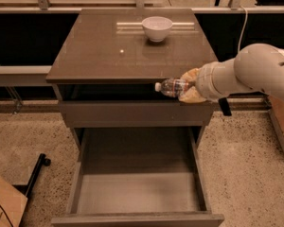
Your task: Pick water bottle from middle drawer and place on counter
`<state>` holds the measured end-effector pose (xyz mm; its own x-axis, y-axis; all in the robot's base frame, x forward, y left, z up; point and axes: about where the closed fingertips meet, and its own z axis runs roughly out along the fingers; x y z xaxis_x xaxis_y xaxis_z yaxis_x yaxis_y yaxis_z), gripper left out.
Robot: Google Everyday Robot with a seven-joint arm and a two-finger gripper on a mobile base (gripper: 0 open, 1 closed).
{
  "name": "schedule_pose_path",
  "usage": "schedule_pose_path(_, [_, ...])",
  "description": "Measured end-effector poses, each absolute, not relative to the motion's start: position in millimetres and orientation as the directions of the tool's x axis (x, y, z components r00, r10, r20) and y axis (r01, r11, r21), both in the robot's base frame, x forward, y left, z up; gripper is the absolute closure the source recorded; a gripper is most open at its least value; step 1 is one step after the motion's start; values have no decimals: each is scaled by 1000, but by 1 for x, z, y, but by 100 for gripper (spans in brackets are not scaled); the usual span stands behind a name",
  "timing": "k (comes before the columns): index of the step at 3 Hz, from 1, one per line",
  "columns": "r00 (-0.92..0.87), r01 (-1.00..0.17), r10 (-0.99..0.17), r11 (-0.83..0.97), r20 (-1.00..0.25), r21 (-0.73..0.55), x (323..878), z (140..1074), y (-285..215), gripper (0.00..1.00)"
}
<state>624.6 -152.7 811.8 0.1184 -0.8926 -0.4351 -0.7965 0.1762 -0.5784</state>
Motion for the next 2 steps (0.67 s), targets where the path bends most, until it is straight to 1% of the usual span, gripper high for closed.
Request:
schedule_pose_path(1, [188,-701,-923,112,-334,-705,676,872,-143,100])
schedule_pose_path(2, [284,-566,-935,15,-212,-824,722,954,-113,100])
